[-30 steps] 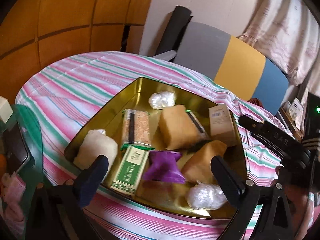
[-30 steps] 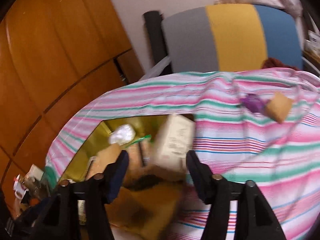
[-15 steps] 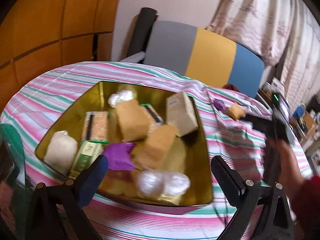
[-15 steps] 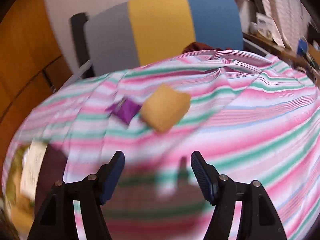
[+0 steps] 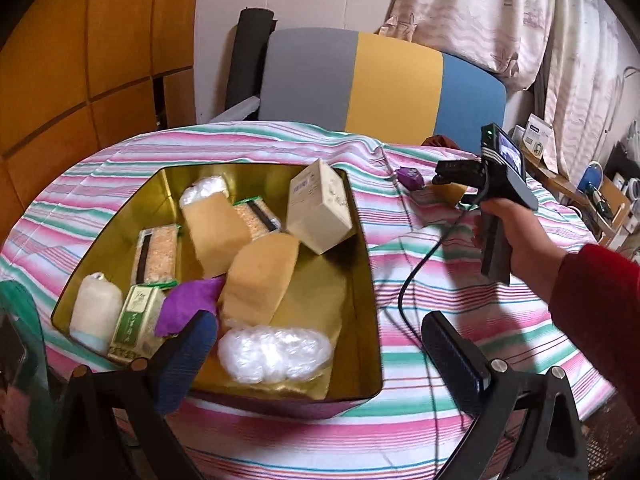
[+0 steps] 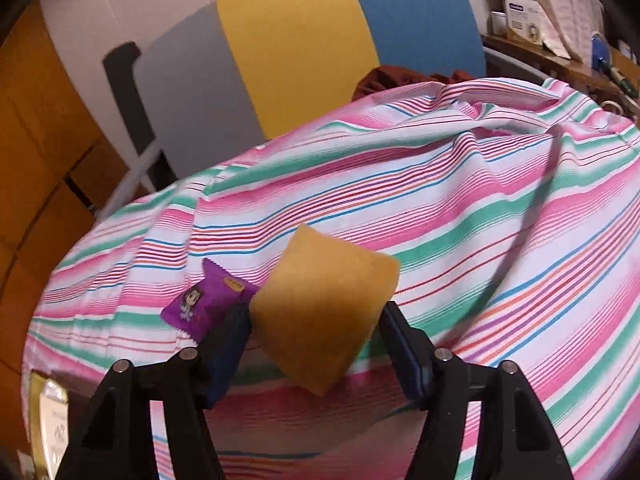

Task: Organize objects
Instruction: 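Grasp the yellow sponge with the right tool while the left tool grasps the purple packet, then carry the purple packet into the gold tray and open the left tool, then carry the yellow sponge into the gold tray and open the right tool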

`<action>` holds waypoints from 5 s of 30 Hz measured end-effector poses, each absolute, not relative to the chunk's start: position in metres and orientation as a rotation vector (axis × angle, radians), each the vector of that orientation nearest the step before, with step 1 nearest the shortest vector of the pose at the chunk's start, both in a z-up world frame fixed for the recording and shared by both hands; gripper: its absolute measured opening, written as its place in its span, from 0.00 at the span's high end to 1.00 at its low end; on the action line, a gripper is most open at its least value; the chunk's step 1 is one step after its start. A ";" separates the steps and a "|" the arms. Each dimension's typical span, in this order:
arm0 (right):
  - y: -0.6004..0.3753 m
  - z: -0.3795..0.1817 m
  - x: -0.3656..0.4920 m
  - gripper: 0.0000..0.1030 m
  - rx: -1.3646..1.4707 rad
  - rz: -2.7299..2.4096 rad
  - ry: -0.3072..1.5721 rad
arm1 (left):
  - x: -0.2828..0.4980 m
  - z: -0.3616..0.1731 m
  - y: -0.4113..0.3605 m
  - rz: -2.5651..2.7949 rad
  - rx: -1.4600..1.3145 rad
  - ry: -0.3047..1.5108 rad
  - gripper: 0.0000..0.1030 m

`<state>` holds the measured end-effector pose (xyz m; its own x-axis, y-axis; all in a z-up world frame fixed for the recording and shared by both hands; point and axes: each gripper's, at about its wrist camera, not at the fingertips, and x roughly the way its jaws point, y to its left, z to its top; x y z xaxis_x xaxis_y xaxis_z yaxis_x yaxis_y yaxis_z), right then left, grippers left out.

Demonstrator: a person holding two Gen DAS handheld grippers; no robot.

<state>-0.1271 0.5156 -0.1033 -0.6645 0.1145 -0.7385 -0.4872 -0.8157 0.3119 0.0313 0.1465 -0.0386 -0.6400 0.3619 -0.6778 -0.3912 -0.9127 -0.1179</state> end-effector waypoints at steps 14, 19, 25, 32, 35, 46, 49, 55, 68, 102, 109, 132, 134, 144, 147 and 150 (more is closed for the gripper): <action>0.484 -0.094 0.001 0.39 -0.934 2.644 0.545 | -0.035 -0.005 0.246 2.490 -0.906 0.165 0.00; 0.467 -0.093 0.002 0.39 -0.908 2.635 0.410 | -0.088 -0.013 0.304 2.498 -0.955 0.229 0.00; 0.476 -0.096 0.009 0.39 -0.866 2.568 0.431 | -0.147 -0.045 0.372 2.482 -1.011 0.380 0.00; 0.485 -0.100 0.011 0.39 -0.848 2.565 0.502 | -0.179 -0.080 0.428 2.464 -0.974 0.551 0.00; 0.486 -0.101 0.010 0.39 -0.848 2.566 0.503 | -0.185 -0.085 0.440 2.464 -0.930 0.601 0.00; 0.489 -0.102 0.013 0.39 -0.820 2.538 0.500 | -0.205 -0.103 0.433 2.436 -1.060 0.488 0.48; 0.485 -0.101 0.013 0.39 -0.813 2.531 0.468 | -0.200 -0.082 0.414 2.440 -1.080 0.347 0.48; 0.477 -0.097 0.013 0.39 -0.795 2.505 0.392 | -0.161 -0.031 0.357 2.299 -1.053 0.072 0.48; 0.453 -0.100 -0.005 0.39 -0.883 2.420 0.127 | -0.055 -0.011 0.166 2.300 -1.043 -0.180 0.48; 0.437 -0.091 -0.003 0.39 -0.833 2.503 0.064 | -0.007 -0.080 0.062 2.688 -1.068 -0.124 0.15; 0.419 -0.082 0.009 0.39 -0.803 2.578 0.025 | -0.002 -0.071 0.054 2.738 -1.017 -0.125 0.00; 0.244 -0.047 0.020 0.40 -1.045 3.025 0.171 | 0.004 -0.056 0.033 2.775 -1.031 -0.141 0.00; 0.231 -0.050 0.017 0.39 -1.093 3.026 0.160 | 0.005 -0.056 0.031 2.781 -1.036 -0.137 0.00; 0.211 -0.067 0.006 0.39 -1.188 2.982 0.064 | 0.008 -0.056 0.022 2.790 -1.058 -0.157 0.00; 0.211 -0.070 0.004 0.39 -1.198 2.959 0.049 | 0.007 -0.056 0.022 2.786 -1.065 -0.175 0.00; 0.212 -0.071 0.005 0.39 -1.208 2.944 0.057 | 0.008 -0.055 0.021 2.780 -1.065 -0.193 0.00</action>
